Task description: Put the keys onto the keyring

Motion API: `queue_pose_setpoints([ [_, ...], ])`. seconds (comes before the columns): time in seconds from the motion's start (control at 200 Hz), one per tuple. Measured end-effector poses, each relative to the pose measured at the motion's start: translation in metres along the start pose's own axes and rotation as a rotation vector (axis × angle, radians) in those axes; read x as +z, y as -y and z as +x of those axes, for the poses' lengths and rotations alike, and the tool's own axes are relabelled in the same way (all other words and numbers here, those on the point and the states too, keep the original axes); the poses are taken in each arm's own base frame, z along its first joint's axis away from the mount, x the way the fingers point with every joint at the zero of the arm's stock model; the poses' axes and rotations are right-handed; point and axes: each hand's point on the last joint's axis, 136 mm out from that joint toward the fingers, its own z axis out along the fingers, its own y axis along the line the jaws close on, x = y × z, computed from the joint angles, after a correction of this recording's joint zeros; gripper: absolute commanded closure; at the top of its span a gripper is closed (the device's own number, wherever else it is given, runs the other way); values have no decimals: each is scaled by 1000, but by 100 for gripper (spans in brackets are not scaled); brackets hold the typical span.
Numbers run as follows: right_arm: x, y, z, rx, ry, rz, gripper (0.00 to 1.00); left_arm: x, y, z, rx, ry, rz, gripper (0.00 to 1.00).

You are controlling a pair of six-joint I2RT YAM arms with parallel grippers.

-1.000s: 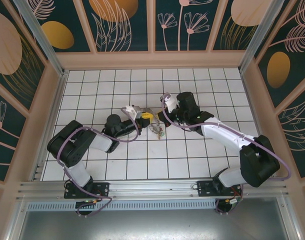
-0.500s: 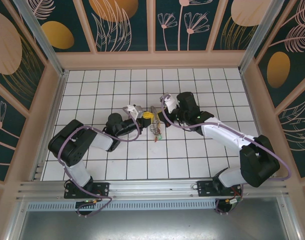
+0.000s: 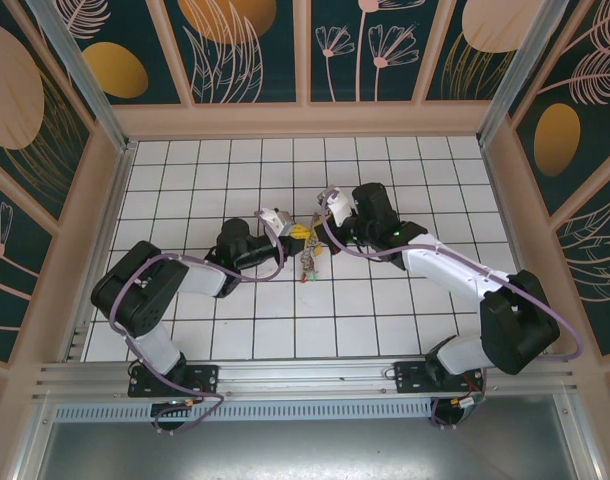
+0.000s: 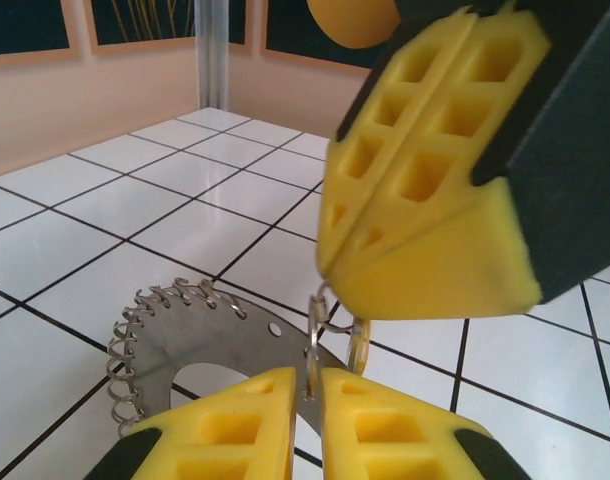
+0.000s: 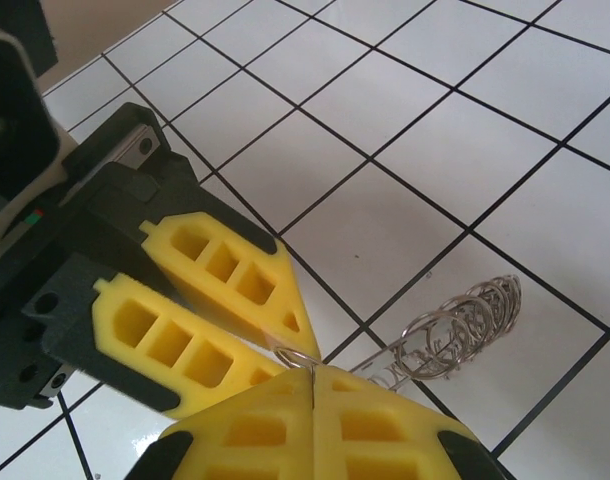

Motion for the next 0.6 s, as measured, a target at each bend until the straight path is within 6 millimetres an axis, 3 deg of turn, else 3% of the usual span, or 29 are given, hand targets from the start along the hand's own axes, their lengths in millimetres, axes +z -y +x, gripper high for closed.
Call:
queue_pose_setpoints([
  [0.596, -1, -3, -1, -17, -12, -6, 100, 2, 0, -5, 29, -16, 7, 86],
])
